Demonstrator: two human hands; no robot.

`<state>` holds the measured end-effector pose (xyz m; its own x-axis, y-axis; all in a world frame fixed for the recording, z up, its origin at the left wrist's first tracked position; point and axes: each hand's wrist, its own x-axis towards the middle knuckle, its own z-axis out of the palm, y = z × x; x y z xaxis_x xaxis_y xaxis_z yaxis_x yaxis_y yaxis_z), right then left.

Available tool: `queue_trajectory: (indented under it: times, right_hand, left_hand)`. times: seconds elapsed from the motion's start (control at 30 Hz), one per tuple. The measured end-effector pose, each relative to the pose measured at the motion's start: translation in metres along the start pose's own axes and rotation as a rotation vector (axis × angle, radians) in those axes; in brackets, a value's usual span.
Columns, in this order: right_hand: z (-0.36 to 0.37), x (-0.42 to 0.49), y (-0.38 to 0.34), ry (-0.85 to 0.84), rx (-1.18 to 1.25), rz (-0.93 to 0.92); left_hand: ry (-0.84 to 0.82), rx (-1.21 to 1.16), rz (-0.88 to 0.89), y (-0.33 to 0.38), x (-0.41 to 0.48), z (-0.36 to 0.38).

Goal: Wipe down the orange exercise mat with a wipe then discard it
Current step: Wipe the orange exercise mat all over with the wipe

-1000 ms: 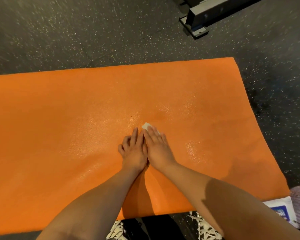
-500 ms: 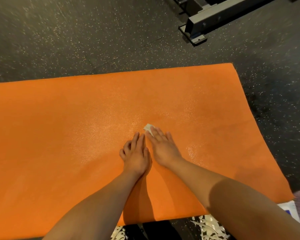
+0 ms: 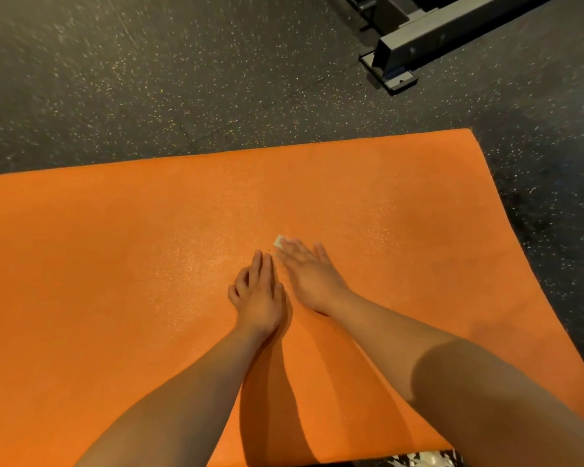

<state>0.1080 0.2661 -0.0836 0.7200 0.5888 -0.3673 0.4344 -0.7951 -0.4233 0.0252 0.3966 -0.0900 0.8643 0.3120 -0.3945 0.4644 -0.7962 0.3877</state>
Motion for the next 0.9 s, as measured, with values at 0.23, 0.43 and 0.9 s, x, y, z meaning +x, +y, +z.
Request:
queue_trajectory:
  times: [0.23, 0.43, 0.9]
  right_hand:
    - [-0.002, 0.017, -0.014, 0.098, 0.087, 0.215]
    - [0.006, 0.022, -0.010, -0.083, 0.036, -0.166]
    - [0.016, -0.023, 0.007, 0.052, -0.053, 0.017]
  left_hand:
    - [0.067, -0.186, 0.029, -0.013, -0.003, 0.008]
    - [0.126, -0.239, 0.023, -0.014, -0.004, 0.007]
    - [-0.082, 0.016, 0.003, 0.004, -0.010, -0.004]
